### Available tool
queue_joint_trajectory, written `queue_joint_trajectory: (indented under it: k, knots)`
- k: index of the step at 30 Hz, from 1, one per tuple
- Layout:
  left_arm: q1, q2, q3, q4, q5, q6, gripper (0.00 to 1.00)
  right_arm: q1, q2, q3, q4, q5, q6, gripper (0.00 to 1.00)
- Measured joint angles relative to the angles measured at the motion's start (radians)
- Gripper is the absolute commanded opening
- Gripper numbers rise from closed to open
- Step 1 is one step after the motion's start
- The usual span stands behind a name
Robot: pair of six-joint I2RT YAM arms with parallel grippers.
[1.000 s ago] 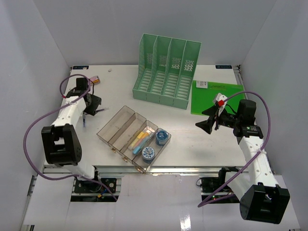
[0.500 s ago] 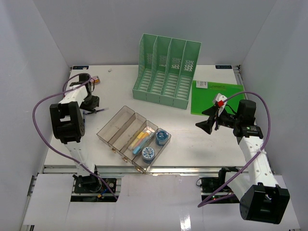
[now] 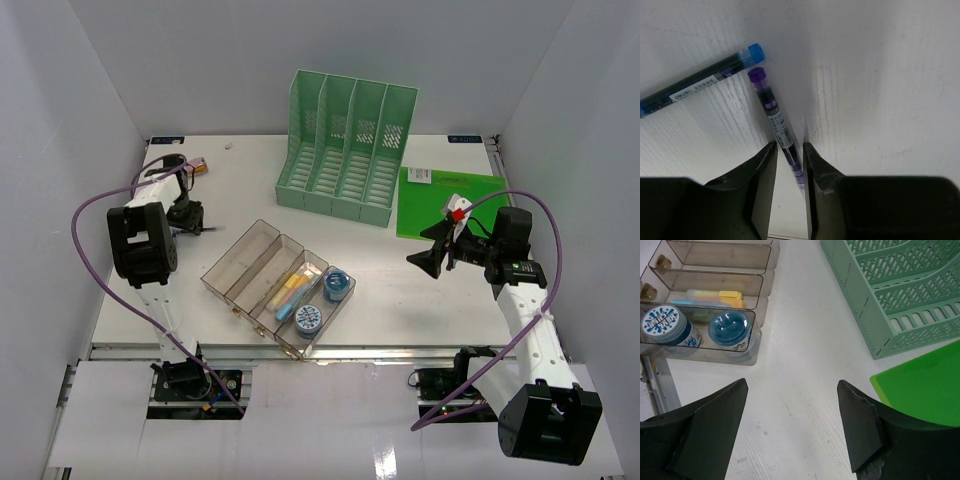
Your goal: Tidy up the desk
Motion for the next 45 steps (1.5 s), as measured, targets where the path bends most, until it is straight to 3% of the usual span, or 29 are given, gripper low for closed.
queue_joint_trajectory:
  k: [12,19,23,30,33,40,45]
  knots:
    - [0.003,0.005,0.003,0.054,0.112,0.072,0.02,0.000,0.000,0.000,0.000,0.009,-0.001,0.79]
    - [0.003,-0.021,0.002,0.136,0.150,0.228,0.00,0.000,0.000,0.000,0.000,0.013,-0.003,0.79]
    - [0.003,-0.176,-0.083,0.281,0.219,0.404,0.00,0.000,0.000,0.000,0.000,0.013,-0.003,0.79]
    - [-0.020,-0.575,-0.284,0.504,0.476,0.708,0.00,0.000,0.000,0.000,-0.002,0.013,-0.004,0.79]
    - [-0.097,-0.650,-0.332,0.517,0.535,0.847,0.00,0.000,0.000,0.000,-0.003,0.013,-0.004,0.79]
    - [-0.409,-0.716,-0.492,0.452,0.534,1.139,0.00,0.000,0.000,0.000,-0.003,0.013,-0.004,0.79]
    - [-0.496,-0.770,-0.566,0.403,0.471,1.291,0.00,0.000,0.000,0.000,-0.003,0.012,-0.004,0.79]
